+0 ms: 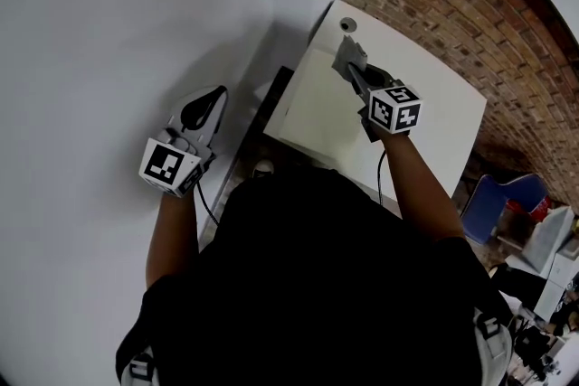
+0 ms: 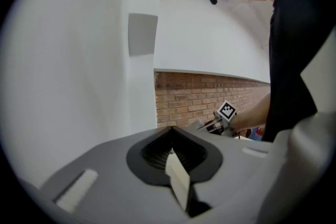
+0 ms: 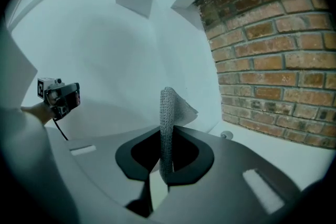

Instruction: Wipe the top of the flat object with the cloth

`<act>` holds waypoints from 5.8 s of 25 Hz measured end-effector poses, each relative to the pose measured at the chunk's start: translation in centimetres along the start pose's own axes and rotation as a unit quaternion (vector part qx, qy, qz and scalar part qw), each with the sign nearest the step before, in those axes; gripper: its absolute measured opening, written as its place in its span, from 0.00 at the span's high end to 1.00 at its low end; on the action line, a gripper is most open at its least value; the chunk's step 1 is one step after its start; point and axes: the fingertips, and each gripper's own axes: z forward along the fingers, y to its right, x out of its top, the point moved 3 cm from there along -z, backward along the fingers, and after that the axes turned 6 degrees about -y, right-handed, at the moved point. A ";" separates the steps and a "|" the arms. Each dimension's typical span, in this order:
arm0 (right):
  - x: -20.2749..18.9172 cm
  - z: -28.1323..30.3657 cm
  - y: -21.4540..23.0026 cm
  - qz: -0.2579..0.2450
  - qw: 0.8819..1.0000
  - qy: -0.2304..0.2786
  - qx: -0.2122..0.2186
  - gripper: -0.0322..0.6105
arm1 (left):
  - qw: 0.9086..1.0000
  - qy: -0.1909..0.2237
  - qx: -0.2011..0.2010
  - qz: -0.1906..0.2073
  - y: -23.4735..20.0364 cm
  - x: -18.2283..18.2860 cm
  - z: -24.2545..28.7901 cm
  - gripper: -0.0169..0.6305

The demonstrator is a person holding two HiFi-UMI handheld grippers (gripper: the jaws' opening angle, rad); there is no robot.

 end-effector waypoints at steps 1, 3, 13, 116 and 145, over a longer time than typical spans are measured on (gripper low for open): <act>-0.2 0.8 -0.1 0.003 1.000 -0.005 0.004 0.94 | 1.000 0.003 -0.001 -0.003 0.0 0.1 -0.3 0.97; -0.7 2.3 -0.5 0.010 1.000 -0.016 0.012 0.94 | 1.000 0.003 -0.002 -0.004 0.1 0.0 -0.8 0.97; -3.6 10.2 -0.3 0.064 0.995 -0.066 0.039 0.94 | 1.000 -0.009 -0.005 -0.020 0.1 -1.9 -1.6 0.97; -11.5 8.5 4.2 0.259 0.962 -0.087 0.020 0.94 | 0.995 -0.020 -0.096 0.001 1.3 -3.0 1.2 0.97; -18.4 14.1 -0.9 0.328 0.928 -0.172 0.046 0.94 | 0.994 -0.047 -0.097 -0.003 0.3 -5.3 -1.9 0.97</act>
